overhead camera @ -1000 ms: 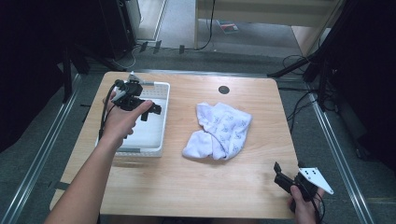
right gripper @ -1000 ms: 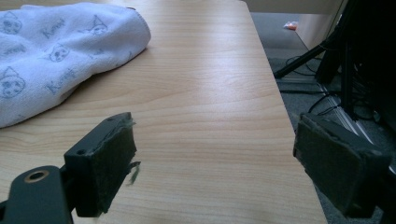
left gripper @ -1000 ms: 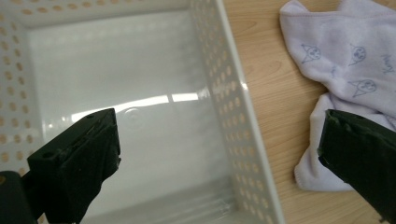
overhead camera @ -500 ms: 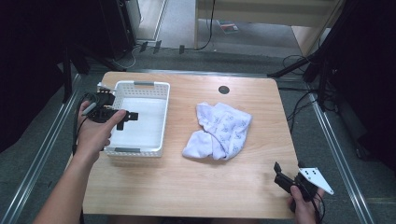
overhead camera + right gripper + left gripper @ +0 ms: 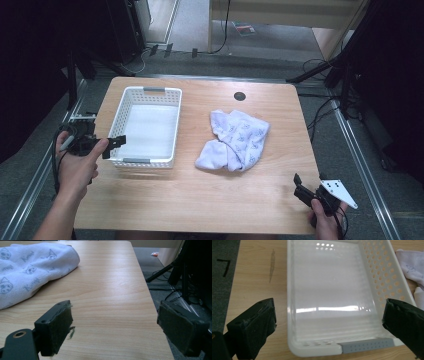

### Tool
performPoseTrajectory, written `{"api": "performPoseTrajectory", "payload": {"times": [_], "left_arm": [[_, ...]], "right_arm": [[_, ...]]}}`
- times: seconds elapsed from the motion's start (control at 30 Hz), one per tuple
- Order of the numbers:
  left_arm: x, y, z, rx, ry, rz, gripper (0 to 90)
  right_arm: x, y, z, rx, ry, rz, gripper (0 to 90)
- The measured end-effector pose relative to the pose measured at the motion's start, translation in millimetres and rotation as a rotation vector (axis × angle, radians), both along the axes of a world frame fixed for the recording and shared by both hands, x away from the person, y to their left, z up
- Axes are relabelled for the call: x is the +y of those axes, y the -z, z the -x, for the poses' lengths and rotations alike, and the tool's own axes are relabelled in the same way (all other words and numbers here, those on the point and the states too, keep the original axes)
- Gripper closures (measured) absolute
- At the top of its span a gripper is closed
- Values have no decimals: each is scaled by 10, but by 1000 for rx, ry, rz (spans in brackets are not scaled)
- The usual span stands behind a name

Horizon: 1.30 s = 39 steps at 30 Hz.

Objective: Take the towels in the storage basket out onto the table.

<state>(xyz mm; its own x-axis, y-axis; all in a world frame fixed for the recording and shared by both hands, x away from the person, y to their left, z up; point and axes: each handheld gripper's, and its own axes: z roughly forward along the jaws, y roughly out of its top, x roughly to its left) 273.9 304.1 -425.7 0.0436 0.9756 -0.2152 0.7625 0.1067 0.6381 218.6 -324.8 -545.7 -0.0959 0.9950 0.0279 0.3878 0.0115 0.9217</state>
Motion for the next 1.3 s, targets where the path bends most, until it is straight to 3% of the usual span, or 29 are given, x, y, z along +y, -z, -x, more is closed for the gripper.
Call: {"api": "performPoseTrajectory", "payload": {"times": [0.27, 0.37, 0.6, 0.73, 0.9, 0.97, 1.0, 1.1, 1.17, 1.3], "left_arm": [[231, 186, 314, -110, -44, 55, 0], [292, 300, 429, -155, -87, 61, 0], [351, 596, 646, -231, -73, 85, 0], [430, 803, 742, -284, -72, 130, 0], [516, 1073, 820, -284, -106, 115, 0], [543, 1204, 851, -271, -182, 75, 0], [565, 1210, 845, -256, -192, 99, 0], [603, 1184, 847, -280, -192, 81, 0], [601, 1208, 832, -265, -182, 96, 0], [550, 1213, 831, -276, -142, 77, 0]], "right_arm": [[4, 0, 2, 2, 5, -1, 133], [4, 0, 2, 2, 7, -2, 133], [3, 0, 2, 0, 9, -1, 133], [2, 0, 2, 1, 10, -1, 133], [1, -1, 3, 1, 12, -6, 133], [0, -1, 3, 2, 12, -5, 133], [0, 0, 3, 2, 11, -4, 133], [-1, 0, 1, 2, 7, -2, 133], [-1, 0, 0, 0, -1, 0, 133], [4, 0, 1, 4, -9, 0, 132]]}}
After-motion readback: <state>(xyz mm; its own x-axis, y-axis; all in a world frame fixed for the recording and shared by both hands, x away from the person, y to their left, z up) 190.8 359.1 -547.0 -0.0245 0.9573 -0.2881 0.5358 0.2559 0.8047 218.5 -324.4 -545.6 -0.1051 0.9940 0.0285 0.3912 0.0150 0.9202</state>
